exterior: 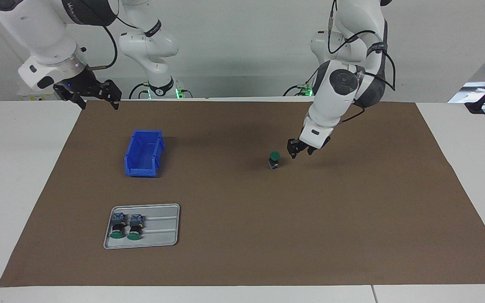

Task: Place and press button with both arms
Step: 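Return the left gripper to rest while the right gripper reaches the button, then grasp the green button with the right gripper and lift it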

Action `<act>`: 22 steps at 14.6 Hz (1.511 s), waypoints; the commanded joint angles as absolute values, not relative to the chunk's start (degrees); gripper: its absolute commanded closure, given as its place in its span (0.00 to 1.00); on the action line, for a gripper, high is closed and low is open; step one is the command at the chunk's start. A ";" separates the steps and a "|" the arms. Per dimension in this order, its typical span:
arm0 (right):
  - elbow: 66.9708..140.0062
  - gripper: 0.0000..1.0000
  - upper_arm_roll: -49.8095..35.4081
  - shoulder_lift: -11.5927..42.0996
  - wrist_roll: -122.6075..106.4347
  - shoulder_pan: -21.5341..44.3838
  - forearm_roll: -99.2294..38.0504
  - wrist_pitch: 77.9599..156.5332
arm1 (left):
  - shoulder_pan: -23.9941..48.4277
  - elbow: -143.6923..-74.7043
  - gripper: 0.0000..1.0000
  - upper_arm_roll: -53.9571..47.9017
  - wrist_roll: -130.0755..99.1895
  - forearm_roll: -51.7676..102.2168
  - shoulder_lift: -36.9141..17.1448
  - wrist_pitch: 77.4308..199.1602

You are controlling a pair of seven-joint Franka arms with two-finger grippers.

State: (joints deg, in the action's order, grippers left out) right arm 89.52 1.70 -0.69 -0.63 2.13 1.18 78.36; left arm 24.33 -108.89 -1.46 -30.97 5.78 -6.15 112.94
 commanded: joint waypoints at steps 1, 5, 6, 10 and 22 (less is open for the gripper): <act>90.71 0.01 1.32 -1.85 -2.99 4.29 0.79 79.09 | 19.61 -107.32 0.01 -1.41 -25.85 4.75 -4.40 107.33; 90.53 0.01 1.06 0.16 4.88 11.23 -6.04 86.11 | 13.38 -105.04 0.00 -1.05 -17.61 3.25 -3.17 101.44; 90.09 0.01 0.97 1.83 8.58 14.82 -7.02 88.74 | 11.71 -103.12 0.01 -1.05 -14.97 3.25 -3.16 98.73; 78.27 0.01 0.97 15.77 23.61 30.20 -6.59 94.30 | 7.22 -96.69 0.00 -1.05 -10.55 1.59 -3.34 90.46; 86.01 0.01 0.88 32.62 40.78 47.11 7.82 126.36 | 1.59 -90.88 0.00 -0.62 -4.31 -1.93 -2.11 81.30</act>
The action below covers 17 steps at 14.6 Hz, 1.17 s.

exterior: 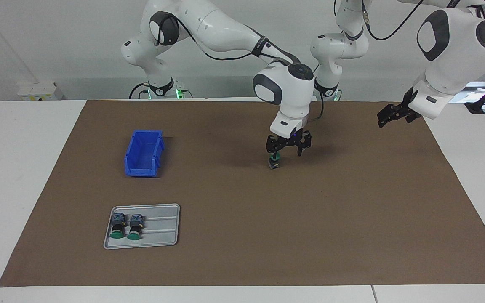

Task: Place and press button with both arms
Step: 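Grasp the green button with the right gripper and lift it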

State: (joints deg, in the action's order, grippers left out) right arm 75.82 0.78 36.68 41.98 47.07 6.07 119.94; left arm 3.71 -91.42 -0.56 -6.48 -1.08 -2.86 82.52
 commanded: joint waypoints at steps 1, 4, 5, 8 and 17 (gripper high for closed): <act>87.61 0.01 0.88 32.00 39.82 47.11 7.91 127.08 | 1.58 -90.70 0.00 -0.62 -4.39 -1.93 -2.02 81.30; 89.74 0.01 -0.35 31.20 38.15 46.67 7.30 127.36 | 1.67 -90.88 0.00 -0.70 -4.92 -1.85 -1.14 81.30; 90.00 0.01 -0.35 31.11 38.14 46.84 6.95 127.27 | 1.84 -90.97 0.00 -0.79 -4.83 -1.85 -1.14 81.56; 92.28 0.05 -0.87 30.32 37.79 46.41 6.68 127.27 | 2.28 -91.05 0.00 -0.79 -4.66 -1.85 -1.06 81.65; 81.31 1.00 -1.41 29.54 32.26 38.87 -0.78 115.41 | 1.76 -91.58 0.00 -0.88 -4.39 -1.85 -0.70 80.95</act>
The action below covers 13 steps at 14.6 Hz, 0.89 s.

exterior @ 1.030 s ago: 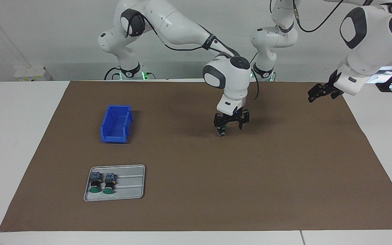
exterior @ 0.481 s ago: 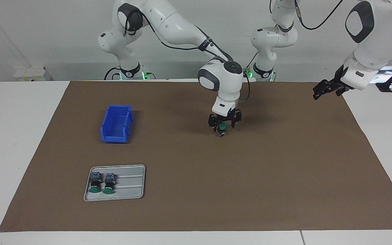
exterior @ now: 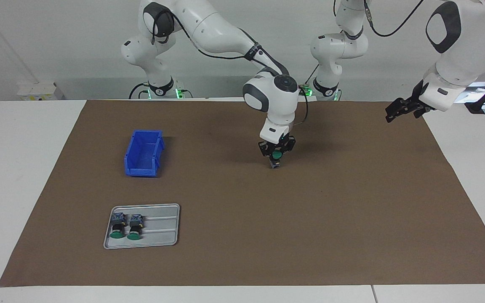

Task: Place and press button with both arms
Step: 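Grasp the green button with the right gripper and lift it, then carry the button with the right gripper over the blue bin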

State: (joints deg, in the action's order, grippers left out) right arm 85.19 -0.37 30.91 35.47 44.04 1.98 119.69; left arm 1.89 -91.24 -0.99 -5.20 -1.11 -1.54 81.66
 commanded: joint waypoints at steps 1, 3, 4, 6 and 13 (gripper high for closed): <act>81.91 1.00 -1.23 27.01 31.04 36.67 -1.05 114.97 | 1.76 -91.58 0.00 -0.88 -4.39 -1.85 -0.70 80.95; 86.98 1.00 -1.23 20.69 27.09 30.62 -1.05 114.26 | 1.76 -91.50 0.00 -0.88 -4.48 -1.85 -0.62 81.03; 90.93 1.00 -1.32 17.00 25.42 27.54 -1.05 114.08 | 1.76 -91.49 0.00 -0.88 -4.48 -1.85 -0.62 81.04; 101.90 1.00 -1.32 7.78 18.76 21.56 -1.14 113.91 | 1.76 -91.58 0.00 -0.88 -4.48 -1.85 -0.62 81.12; 123.82 1.00 -1.14 -7.29 6.68 6.43 -1.23 114.60 | 1.76 -91.58 0.00 -0.79 -4.31 -1.85 -0.44 81.21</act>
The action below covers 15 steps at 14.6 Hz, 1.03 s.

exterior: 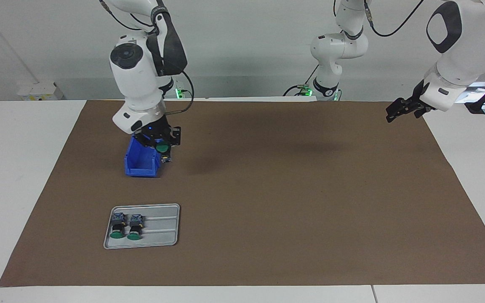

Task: Place and press button with both arms
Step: 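Carry the button with the right gripper over the blue bin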

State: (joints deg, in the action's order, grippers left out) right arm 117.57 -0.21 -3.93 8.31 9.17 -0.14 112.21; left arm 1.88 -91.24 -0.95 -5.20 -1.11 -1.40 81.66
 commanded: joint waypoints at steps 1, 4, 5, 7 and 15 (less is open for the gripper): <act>124.88 1.00 -1.14 -7.64 6.51 4.68 -1.23 114.44 | 1.67 -91.58 0.00 -0.79 -4.31 -1.85 -0.44 81.30; 128.58 1.00 -1.05 -8.96 4.22 2.64 -1.23 115.57 | 1.76 -91.49 0.00 -0.79 -4.31 -1.85 -0.44 81.30; 129.45 1.00 -1.05 -8.96 3.87 2.11 -1.23 115.75 | 1.76 -91.49 0.00 -0.79 -4.31 -1.85 -0.44 81.30; 131.47 1.00 -1.05 -8.79 2.99 1.06 -1.23 118.11 | 1.76 -91.49 0.00 -0.79 -4.39 -1.85 -0.44 81.47; 136.22 1.00 -1.05 -6.07 1.24 0.97 -1.23 125.23 | 1.67 -91.58 0.00 -0.79 -4.84 -1.85 -0.44 83.06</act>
State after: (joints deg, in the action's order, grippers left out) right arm 134.00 -0.33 -6.13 4.13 2.26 -0.14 121.96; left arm 1.86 -91.23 -0.90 -5.20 -1.11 -1.30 82.36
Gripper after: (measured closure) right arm 0.656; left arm 0.000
